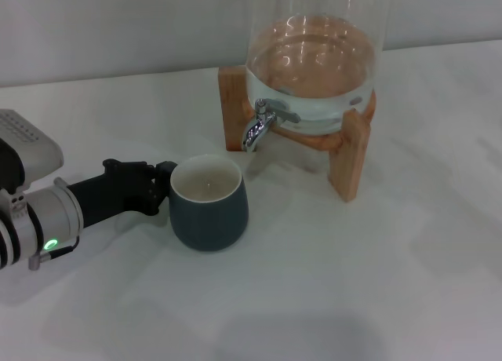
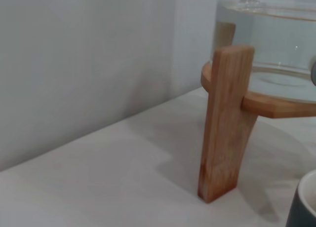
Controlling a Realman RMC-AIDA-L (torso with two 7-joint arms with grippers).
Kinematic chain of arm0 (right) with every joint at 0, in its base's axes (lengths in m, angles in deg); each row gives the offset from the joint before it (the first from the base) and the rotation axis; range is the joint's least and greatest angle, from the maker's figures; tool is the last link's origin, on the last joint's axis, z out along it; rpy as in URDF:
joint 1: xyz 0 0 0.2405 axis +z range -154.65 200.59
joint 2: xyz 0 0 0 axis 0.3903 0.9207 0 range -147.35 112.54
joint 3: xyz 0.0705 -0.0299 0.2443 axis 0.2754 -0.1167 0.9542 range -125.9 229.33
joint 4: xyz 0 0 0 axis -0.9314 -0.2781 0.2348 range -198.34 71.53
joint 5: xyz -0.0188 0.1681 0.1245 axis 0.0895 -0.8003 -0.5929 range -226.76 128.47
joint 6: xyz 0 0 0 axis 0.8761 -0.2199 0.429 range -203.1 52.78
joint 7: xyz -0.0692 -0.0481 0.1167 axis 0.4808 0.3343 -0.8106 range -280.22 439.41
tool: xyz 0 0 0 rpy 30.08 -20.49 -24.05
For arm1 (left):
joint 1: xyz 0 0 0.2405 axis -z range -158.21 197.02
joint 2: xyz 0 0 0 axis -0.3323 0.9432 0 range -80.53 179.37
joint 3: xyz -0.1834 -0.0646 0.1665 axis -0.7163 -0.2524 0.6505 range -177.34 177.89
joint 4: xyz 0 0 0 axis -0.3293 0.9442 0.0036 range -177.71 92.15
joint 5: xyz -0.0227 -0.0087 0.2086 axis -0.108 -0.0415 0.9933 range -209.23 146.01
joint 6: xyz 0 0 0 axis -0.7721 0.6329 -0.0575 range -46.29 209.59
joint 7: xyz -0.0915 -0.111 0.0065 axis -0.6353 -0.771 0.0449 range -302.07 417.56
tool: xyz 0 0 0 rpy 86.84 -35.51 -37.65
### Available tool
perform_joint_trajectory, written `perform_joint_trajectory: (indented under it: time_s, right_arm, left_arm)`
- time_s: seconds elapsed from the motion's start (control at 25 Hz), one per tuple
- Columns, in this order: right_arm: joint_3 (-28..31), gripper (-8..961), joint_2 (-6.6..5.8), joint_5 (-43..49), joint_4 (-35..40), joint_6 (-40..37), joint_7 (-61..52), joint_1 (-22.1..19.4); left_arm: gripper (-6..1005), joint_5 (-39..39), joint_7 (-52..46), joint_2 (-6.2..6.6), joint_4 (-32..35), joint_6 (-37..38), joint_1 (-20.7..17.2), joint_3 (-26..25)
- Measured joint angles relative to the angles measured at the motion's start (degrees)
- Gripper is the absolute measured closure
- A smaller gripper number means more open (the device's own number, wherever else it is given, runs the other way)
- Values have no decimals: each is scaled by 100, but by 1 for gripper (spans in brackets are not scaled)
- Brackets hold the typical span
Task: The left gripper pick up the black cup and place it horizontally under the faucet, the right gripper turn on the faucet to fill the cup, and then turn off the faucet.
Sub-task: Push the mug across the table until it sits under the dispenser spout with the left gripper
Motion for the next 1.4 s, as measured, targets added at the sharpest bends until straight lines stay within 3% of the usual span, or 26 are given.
perform_joint_trajectory:
  time_s: [0.96,1.4]
  right_arm:
    - [1,323,0,1,-21,-45,21,48]
    - [-3,323,0,19,-79,-54,29,102]
  left_arm:
    - [882,-228,145,-17,53,176,204,12]
    - [881,-403,147,-25,32,177,261,313]
